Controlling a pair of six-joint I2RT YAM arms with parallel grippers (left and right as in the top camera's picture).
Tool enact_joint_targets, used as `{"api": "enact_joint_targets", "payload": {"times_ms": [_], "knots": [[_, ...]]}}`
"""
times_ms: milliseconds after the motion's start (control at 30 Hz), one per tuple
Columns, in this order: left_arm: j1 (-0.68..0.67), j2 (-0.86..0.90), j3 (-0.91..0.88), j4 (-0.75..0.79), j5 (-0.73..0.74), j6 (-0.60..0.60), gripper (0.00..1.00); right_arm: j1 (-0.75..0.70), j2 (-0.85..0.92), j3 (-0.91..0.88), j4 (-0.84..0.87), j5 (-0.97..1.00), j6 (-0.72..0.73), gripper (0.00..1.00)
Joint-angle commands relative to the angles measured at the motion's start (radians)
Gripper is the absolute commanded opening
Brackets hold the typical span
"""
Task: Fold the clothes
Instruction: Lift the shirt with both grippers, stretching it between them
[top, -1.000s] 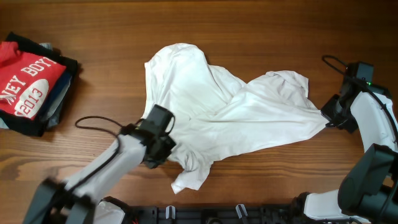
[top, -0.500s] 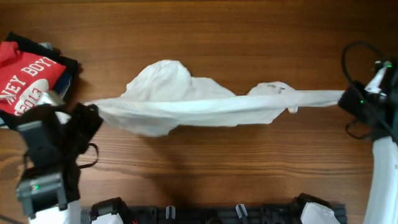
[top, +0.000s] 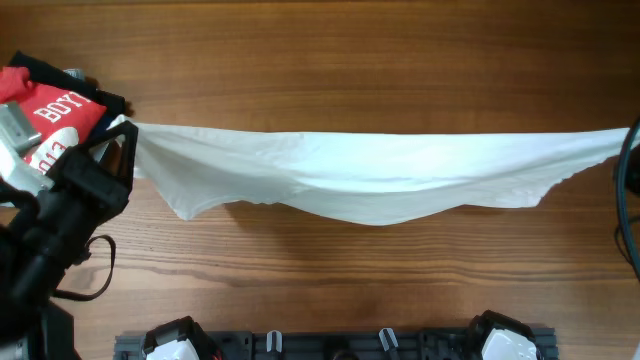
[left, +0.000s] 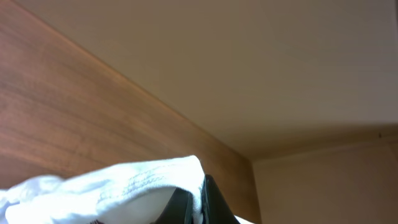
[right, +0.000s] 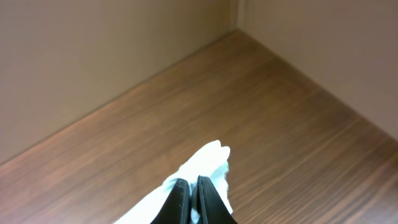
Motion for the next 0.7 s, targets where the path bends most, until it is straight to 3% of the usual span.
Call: {"api": "enact_joint_targets", "payload": {"times_ms": [0, 200, 333, 467, 533, 633, 667], "knots": [[0.062, 0.008, 0.05, 0.005, -0.056, 0.027, 0.03, -0.005, 0.01, 0.08, -0.003, 0.067, -0.009, 0.04], [0.06, 0.287, 0.05, -0.053, 0.016, 0.118, 0.04, -0.005, 0.274, 0.088, -0.041, -0.17, -0.114, 0.04], [-0.061, 0.573, 0.05, 0.055, 0.016, 0.183, 0.04, 0.018, 0.542, 0.088, -0.005, -0.232, -0.145, 0.04], [-0.199, 0.822, 0.05, 0.397, 0.015, 0.183, 0.04, 0.101, 0.772, 0.089, 0.241, -0.269, -0.159, 0.04], [-0.24, 0.91, 0.05, 0.682, 0.011, 0.146, 0.04, 0.147, 0.835, 0.089, 0.454, -0.257, -0.055, 0.04], [-0.22, 0.912, 0.079, 1.107, -0.102, -0.1, 0.04, 0.148, 0.817, 0.166, 0.649, -0.187, 0.13, 0.04], [-0.182, 0.913, 0.175, 1.213, -0.128, -0.222, 0.04, 0.138, 0.813, 0.259, 0.655, -0.158, 0.159, 0.04]]}}
